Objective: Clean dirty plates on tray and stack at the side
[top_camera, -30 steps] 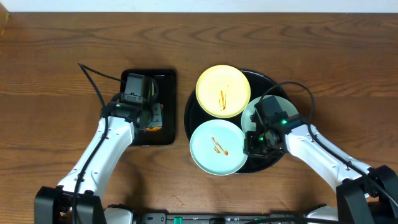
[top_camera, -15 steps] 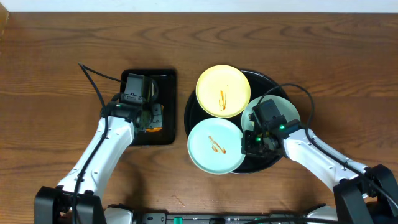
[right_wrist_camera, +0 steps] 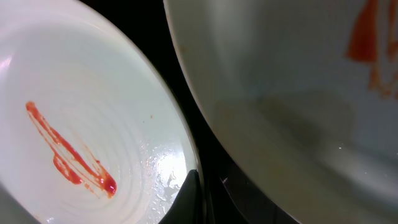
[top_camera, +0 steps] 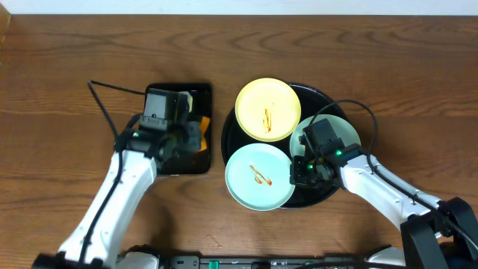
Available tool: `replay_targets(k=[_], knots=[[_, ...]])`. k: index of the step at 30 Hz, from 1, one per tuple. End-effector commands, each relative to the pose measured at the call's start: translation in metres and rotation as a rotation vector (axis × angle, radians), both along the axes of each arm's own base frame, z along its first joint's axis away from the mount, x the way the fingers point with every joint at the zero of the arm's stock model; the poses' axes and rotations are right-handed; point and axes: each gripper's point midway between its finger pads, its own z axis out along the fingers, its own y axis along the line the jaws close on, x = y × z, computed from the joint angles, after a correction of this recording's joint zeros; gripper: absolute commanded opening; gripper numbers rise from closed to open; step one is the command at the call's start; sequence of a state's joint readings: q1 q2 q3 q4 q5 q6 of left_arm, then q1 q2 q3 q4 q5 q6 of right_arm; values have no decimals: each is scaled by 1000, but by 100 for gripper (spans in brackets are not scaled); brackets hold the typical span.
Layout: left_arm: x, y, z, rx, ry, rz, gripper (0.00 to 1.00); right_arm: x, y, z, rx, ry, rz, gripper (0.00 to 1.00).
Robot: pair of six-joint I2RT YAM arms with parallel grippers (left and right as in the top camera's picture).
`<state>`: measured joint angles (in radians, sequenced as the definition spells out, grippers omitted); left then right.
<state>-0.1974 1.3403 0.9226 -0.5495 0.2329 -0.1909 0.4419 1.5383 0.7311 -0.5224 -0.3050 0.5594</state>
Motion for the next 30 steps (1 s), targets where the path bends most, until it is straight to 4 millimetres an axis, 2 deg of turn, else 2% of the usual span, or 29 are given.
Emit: replay_targets(k=[1, 7, 14, 20, 25, 30], knots=[[-8, -49, 29, -198, -19, -78, 7, -2, 0, -4, -15, 5, -1, 1], [-30, -105, 20, -273, 74, -130, 7, -2, 0, -3, -14, 5, -1, 1], [-63, -149, -15, -291, 261, -168, 7, -2, 0, -4, -15, 6, -1, 1], [-86, -172, -48, -262, 391, -161, 7, -2, 0, -4, -14, 6, -1, 1], [-100, -192, -57, -254, 406, -211, 7, -2, 0, -4, -14, 6, -1, 1], [-108, -197, -65, -233, 422, -232, 8, -2, 0, -4, -14, 6, -1, 1]])
